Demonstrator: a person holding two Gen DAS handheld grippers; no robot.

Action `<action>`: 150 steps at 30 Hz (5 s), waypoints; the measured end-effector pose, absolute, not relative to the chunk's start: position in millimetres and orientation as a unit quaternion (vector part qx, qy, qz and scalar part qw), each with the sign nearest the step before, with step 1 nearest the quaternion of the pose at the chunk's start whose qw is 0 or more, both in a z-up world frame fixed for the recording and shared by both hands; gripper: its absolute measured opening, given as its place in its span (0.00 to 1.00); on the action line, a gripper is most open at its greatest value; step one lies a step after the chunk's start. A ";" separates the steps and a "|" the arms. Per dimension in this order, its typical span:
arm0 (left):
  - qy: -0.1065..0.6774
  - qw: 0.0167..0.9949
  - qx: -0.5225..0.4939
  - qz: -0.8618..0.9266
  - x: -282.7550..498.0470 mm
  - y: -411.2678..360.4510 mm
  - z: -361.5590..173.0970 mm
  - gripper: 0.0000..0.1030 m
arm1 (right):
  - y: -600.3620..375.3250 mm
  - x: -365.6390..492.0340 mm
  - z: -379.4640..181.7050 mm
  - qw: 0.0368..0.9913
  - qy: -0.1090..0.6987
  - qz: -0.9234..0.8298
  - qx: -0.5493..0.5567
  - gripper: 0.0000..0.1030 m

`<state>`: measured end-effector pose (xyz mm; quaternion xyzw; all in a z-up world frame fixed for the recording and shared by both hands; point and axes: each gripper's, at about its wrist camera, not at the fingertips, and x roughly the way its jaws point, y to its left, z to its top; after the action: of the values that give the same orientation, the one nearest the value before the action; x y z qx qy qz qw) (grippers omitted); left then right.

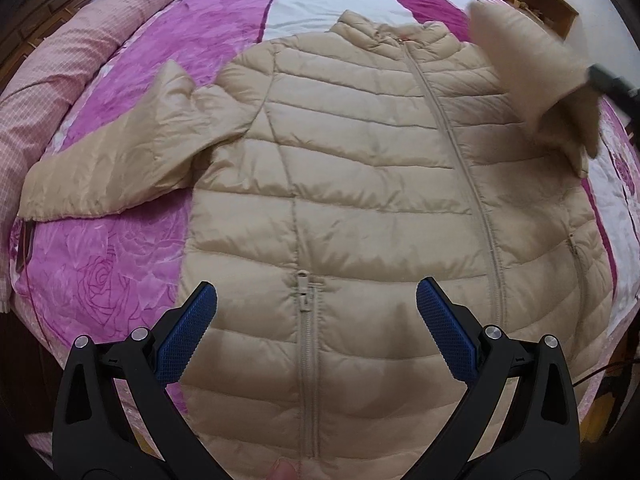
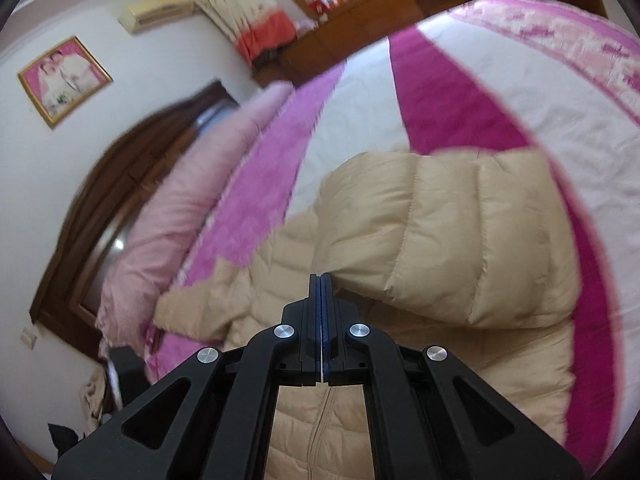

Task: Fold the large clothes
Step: 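Carry the held sleeve across the jacket body with the right gripper, then release the sleeve onto the jacket and smooth the fold with the left gripper, then grasp the other sleeve with the left gripper and lift it, then lay the held sleeve across the jacket body with the left gripper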

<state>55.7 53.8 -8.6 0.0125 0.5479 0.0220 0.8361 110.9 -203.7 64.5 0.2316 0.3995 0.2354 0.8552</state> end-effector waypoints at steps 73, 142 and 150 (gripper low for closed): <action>0.485 0.846 0.190 -0.115 142.4 -178.3 -16.5 0.45 | -343.3 52.3 10.1 0.843 0.483 -0.036 0.233 0.83; 0.464 0.884 -0.014 -0.052 152.4 25.9 42.4 0.13 | -290.6 94.5 11.7 0.870 0.465 0.003 0.167 0.83; 0.488 0.871 -0.055 -0.014 151.5 79.5 -2.1 0.32 | -282.0 129.0 4.6 0.872 0.471 -0.015 0.135 0.83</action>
<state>151.5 79.5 -2.1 -0.0552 0.4883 -0.0143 0.8708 129.0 -282.0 4.6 0.1347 0.4706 -0.0151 0.8719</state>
